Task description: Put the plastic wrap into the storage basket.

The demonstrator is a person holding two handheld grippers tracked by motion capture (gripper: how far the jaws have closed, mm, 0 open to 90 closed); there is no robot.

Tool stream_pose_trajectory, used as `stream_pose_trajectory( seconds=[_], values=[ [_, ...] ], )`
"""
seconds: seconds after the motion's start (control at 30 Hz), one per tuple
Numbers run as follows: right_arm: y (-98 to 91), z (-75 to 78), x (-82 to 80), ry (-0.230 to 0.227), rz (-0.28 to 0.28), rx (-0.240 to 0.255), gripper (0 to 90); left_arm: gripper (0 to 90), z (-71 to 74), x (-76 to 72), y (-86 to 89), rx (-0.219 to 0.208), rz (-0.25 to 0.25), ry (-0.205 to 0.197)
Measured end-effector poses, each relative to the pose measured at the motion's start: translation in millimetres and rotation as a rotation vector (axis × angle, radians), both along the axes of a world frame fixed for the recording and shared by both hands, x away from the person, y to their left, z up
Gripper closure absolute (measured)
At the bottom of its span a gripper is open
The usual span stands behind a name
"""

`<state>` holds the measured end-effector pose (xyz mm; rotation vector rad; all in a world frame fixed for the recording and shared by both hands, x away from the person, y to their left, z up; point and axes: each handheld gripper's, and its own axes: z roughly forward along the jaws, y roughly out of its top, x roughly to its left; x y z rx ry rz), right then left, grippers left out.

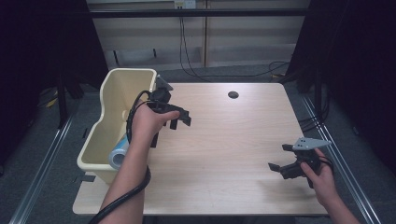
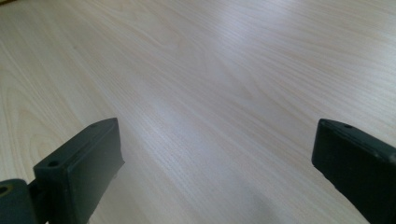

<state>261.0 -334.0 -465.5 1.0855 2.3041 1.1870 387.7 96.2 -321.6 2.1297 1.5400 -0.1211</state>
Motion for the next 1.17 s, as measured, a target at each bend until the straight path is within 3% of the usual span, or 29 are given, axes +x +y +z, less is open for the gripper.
stream_pose_trajectory(
  seconds=[0.17, 0.43, 0.73, 0.87, 1.17],
  values=[
    [-0.4, -0.6, -0.3, 0.002, -0.004, 0.0, 1.6, 10.6, -7.9, -2.2, -9.1, -0.017, -0.027, -0.019],
    [0.1, -1.9, -0.9, 0.015, 0.005, -0.004, 1.6, 9.8, -28.3, -7.1, -22.1, -0.04, -0.078, -0.012],
    [-0.3, -3.9, -1.0, 0.019, 0.006, -0.015, 1.6, 9.8, -42.0, -11.7, -26.5, -0.039, -0.113, -0.023],
    [0.6, -5.7, -0.3, 0.025, 0.008, -0.024, 1.6, 9.1, -48.4, -15.6, -28.8, -0.063, -0.127, -0.038],
    [5.1, -11.5, 0.4, 0.047, 0.022, -0.058, 1.6, 8.1, -74.1, -23.5, -28.6, -0.082, -0.148, -0.019]
  ],
)
